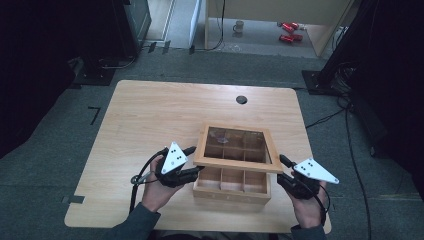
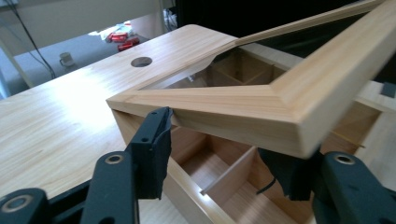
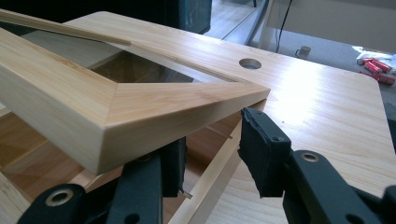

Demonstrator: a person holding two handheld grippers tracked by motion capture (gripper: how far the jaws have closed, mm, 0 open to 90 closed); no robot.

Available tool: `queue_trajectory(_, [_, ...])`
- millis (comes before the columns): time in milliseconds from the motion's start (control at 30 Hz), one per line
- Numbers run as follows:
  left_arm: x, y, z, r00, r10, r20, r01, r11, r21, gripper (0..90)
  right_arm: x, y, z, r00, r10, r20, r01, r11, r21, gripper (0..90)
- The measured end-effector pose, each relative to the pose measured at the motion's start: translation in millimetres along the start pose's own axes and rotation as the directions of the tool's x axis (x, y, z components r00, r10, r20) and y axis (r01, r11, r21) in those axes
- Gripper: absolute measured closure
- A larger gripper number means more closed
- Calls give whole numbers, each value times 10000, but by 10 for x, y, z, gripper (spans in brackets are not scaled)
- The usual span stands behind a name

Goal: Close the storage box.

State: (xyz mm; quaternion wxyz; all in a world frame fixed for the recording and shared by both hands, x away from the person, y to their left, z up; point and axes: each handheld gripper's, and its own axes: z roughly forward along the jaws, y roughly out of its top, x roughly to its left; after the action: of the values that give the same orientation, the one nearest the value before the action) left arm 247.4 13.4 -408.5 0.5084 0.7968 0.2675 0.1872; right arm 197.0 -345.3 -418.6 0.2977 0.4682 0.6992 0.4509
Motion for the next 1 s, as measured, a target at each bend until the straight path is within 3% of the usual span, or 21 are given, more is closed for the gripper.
queue_trajectory(433, [-80,-77,-159,9985,-131,528,147,9994,-301,423,26,-68,-11,10000,22,43,-23,9999,162,604])
queue_trajectory(867, [-9,-239,-200,9997,-235,-10,235,9996,143,502,54,-175,-25,10000,73,33,-74,9995,309,601])
queue_trajectory(900, [9,-261,-211,9992,-404,37,404,9991,133,516,60,-192,-27,9999,111,41,-112,9994,337,601])
queue_trajectory(1000, [-13,-283,-211,9993,-373,87,371,9992,176,527,61,-222,-34,9999,122,41,-123,9992,376,601])
